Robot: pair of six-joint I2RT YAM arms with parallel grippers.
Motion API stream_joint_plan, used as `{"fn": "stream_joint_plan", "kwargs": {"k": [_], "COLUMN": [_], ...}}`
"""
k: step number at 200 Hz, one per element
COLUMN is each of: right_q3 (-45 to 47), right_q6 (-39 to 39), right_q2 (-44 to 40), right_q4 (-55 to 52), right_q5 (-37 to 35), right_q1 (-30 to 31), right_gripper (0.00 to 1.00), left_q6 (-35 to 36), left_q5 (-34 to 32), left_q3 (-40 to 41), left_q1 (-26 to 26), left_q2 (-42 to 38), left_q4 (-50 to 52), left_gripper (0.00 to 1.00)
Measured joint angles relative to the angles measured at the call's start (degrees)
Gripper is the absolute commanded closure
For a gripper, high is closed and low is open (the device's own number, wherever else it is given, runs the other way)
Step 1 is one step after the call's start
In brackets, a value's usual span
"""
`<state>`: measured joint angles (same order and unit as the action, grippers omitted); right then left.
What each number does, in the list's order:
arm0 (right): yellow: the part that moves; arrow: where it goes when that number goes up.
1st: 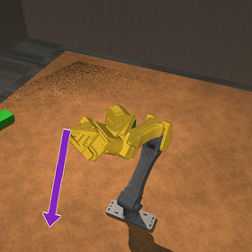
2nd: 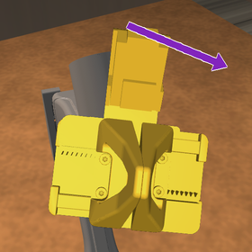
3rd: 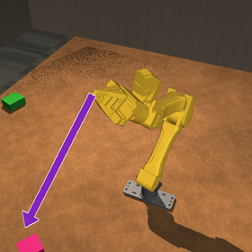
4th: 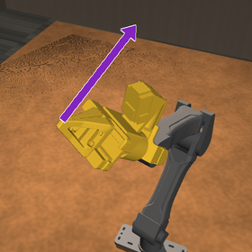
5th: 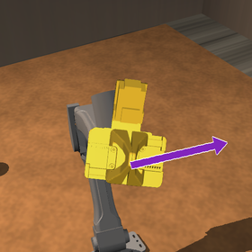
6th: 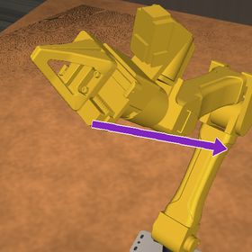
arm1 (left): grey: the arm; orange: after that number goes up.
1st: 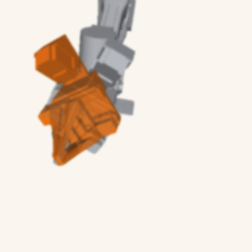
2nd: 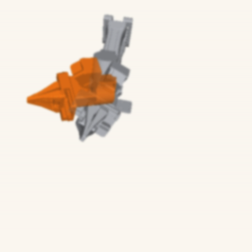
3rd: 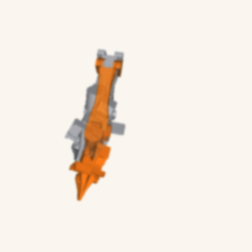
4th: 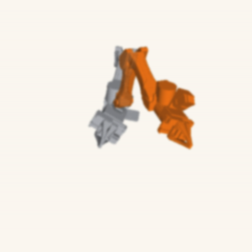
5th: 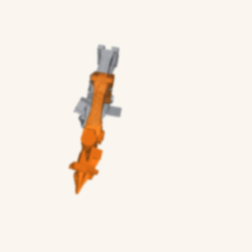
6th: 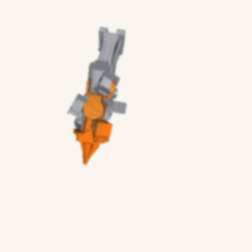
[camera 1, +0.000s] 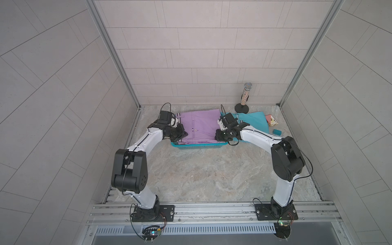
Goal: Put the folded long pants in the basket
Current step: Place the long pant in the basket.
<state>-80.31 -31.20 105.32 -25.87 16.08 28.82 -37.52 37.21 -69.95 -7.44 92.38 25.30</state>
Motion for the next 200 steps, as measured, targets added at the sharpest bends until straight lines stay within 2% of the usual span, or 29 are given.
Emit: {"fn": "stream_joint_plan", "kwargs": {"k": [26,53,74,107,144,200], "right_q3": [-4.87,-13.64,-20.81,-30.14,-34.23,-31.06], "right_q6": [0.37,1.03,1.75,3.37,4.24,4.22], "right_q2": [-4.09,-3.63,0.57,13.31,26.21,24.79], "right_q4": [-2.14,-2.21,-1.57,-1.03,-2.67,-1.60], "right_q5": [-2.36,-5.03,-7.21,-12.66,-14.97,-14.99], "right_q1": [0.59,0.35,0.00,-0.61,-1.86,-2.19], "right_gripper": [0.76,0.76,0.77,0.78,0.82,0.81], "left_q6": [0.07,0.94,1.88,4.28,6.16,7.56], "left_q5": [-0.66,-0.79,-0.94,-1.33,-1.97,-2.71], "left_q3": [-9.99,-20.57,-27.34,-35.87,-37.51,-36.15], "left_q1": [0.04,0.09,0.09,0.26,0.44,0.59], "left_q2": [-1.73,2.43,9.90,24.52,34.03,33.42], "left_q4": [2.29,3.80,5.49,10.80,15.52,15.47], "left_gripper": [1.00,1.00,1.00,1.00,1.00,1.00]}}
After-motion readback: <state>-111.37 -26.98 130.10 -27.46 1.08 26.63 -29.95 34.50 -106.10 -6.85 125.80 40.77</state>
